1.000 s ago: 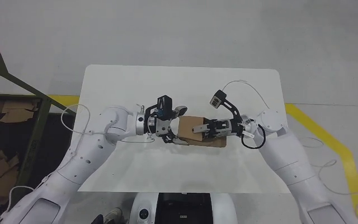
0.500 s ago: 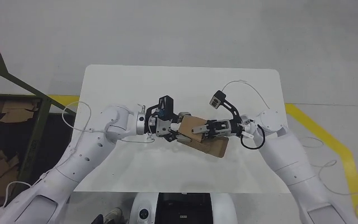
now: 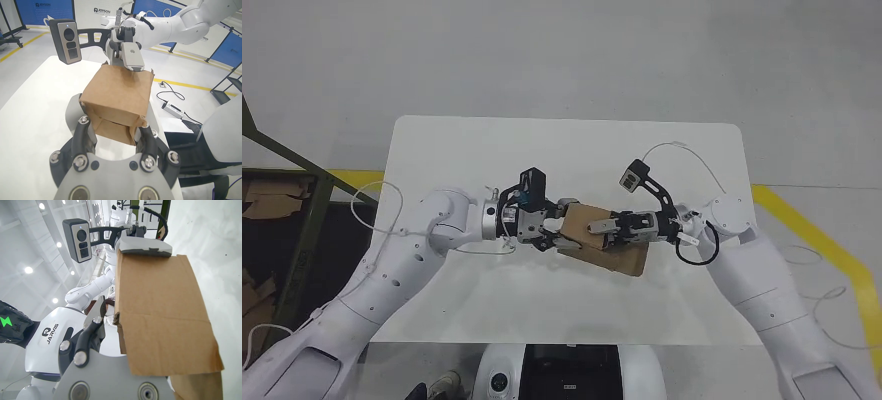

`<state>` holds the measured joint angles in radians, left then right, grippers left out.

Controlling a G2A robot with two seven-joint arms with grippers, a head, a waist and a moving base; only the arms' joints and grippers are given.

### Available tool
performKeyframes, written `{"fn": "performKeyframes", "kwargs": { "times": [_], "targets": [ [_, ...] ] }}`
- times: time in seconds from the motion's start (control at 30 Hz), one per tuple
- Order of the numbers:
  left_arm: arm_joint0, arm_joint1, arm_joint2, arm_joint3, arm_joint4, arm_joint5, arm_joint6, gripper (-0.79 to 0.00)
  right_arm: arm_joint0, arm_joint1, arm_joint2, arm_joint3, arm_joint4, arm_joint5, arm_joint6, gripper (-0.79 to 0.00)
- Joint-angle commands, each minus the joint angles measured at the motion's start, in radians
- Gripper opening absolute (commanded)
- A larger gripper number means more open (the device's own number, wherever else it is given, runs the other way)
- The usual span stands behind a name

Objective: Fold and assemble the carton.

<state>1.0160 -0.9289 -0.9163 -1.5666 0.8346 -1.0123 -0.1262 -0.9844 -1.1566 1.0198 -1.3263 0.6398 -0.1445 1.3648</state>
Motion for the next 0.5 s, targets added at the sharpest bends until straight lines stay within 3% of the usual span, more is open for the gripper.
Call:
{"fn": "performKeyframes", "kwargs": {
  "times": [0.0, 0.47],
  "targets": [
    [0.003, 0.002, -0.004, 0.001, 0.006, 0.000, 0.014, -0.366, -0.001, 0.001, 0.003, -0.002, -0.002, 0.001, 0.000, -0.563],
    [0.057, 0.015, -0.075, 0.005, 0.055, 0.002, 0.104, -0.400, -0.051, 0.026, 0.108, -0.028, 0.021, -0.013, -0.013, -0.520]
  ]
}}
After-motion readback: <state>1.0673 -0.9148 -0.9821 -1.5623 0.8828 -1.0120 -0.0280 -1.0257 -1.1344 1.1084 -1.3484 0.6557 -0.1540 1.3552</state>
